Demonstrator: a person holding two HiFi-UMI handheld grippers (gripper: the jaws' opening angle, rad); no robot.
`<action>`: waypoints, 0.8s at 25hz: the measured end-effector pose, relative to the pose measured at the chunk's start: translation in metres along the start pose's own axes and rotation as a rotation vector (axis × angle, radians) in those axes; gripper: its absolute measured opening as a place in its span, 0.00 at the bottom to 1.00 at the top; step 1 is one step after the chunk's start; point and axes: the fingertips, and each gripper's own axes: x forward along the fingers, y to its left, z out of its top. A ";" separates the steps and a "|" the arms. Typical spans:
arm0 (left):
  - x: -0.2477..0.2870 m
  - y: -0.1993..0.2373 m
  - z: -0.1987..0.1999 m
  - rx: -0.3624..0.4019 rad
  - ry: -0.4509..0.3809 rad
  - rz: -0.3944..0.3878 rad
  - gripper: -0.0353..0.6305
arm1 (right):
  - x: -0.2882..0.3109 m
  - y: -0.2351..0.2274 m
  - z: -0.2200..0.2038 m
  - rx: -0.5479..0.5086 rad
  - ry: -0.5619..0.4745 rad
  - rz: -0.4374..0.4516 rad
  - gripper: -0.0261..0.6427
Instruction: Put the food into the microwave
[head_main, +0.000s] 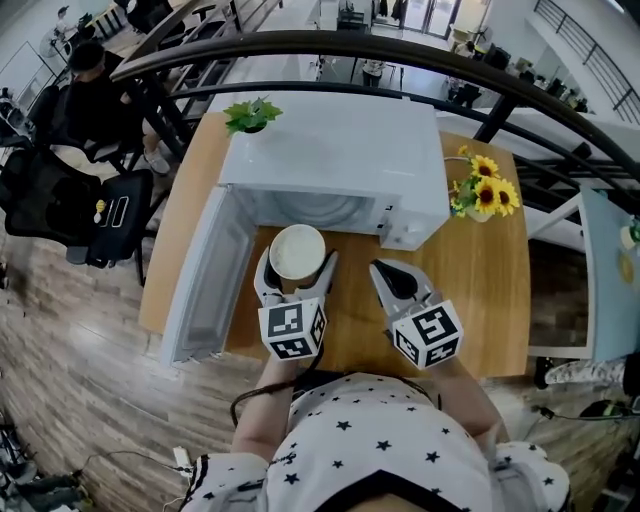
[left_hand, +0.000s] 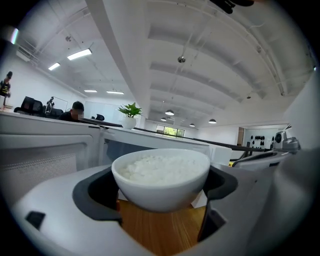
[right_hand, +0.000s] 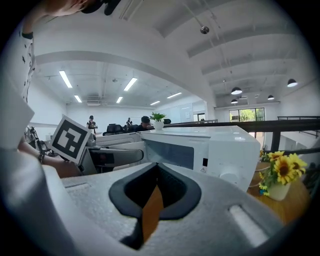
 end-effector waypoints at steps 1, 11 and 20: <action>0.005 0.001 -0.001 -0.001 0.005 -0.005 0.78 | 0.002 -0.002 -0.001 0.003 0.004 -0.006 0.05; 0.057 0.016 -0.014 0.023 0.042 -0.023 0.78 | 0.025 -0.016 -0.010 0.030 0.037 -0.057 0.05; 0.094 0.024 -0.025 0.058 0.076 -0.031 0.78 | 0.040 -0.025 -0.017 0.069 0.058 -0.096 0.05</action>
